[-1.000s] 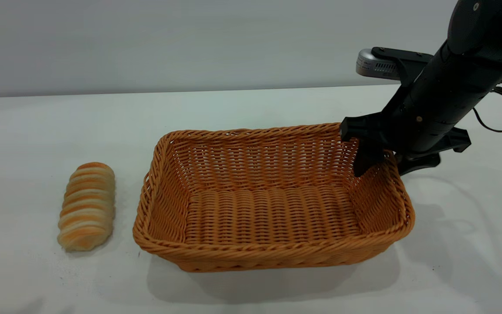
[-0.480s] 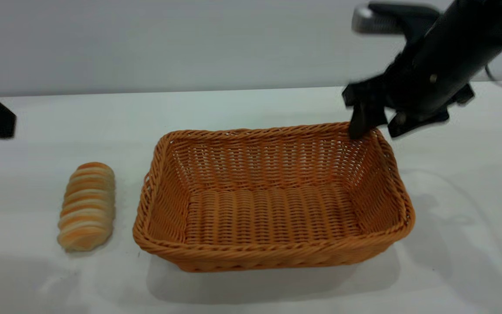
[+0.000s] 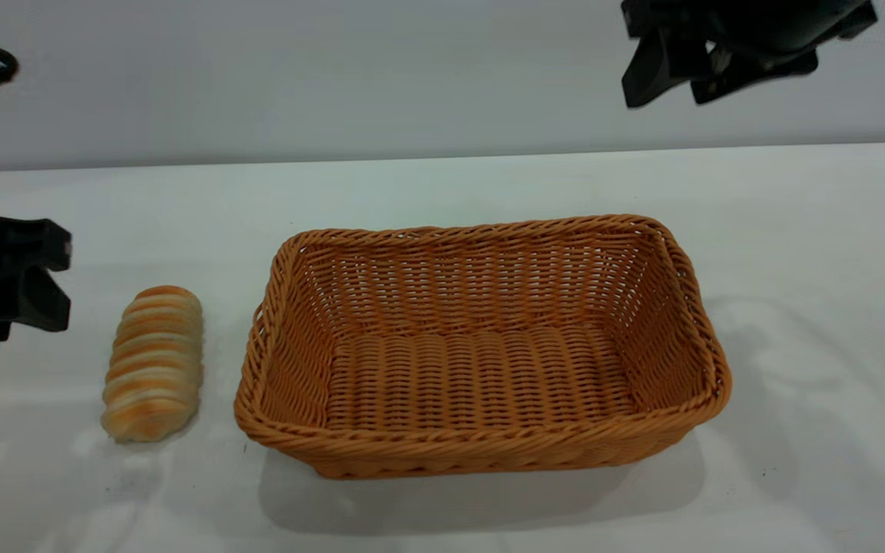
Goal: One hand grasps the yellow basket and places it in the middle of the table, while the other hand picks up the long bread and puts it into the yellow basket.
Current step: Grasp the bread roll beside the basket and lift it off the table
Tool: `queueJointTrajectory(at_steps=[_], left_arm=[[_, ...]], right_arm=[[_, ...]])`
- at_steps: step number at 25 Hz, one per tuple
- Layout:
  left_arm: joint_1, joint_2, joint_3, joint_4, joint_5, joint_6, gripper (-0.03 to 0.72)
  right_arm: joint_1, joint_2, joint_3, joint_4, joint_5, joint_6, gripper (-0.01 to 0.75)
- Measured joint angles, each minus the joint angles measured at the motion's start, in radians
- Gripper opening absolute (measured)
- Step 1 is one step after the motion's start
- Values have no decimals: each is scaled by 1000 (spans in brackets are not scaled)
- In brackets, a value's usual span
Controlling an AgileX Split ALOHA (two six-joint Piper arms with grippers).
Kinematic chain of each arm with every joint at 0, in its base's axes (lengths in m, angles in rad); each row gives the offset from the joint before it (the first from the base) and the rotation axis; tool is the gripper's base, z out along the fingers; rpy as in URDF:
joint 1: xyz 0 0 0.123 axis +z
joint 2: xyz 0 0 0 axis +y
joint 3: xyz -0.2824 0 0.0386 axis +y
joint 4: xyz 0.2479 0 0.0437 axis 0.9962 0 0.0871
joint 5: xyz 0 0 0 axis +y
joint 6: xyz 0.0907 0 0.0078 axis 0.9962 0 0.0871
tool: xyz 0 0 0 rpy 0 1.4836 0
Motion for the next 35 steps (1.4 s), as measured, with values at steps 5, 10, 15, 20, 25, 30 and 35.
queueJointTrajectory(at_steps=[5, 10, 15, 20, 25, 30, 35], left_arm=[[0, 121, -104, 0, -19, 0, 424], [0, 245, -193, 0, -4, 0, 424], [0, 367, -257, 0, 13, 0, 424], [0, 457, -309, 0, 25, 0, 424], [0, 509, -342, 0, 26, 0, 380], [0, 512, -344, 0, 19, 14, 147], [0, 511, -344, 11, 6, 74, 56]], right_arm=[[0, -8, 0, 0, 15, -18, 530], [0, -8, 1, 0, 18, -28, 530], [0, -10, 1, 0, 18, -37, 530], [0, -10, 1, 0, 18, -51, 530], [0, -10, 1, 0, 18, -54, 530], [0, -10, 1, 0, 20, -63, 530], [0, -10, 1, 0, 23, -70, 530]])
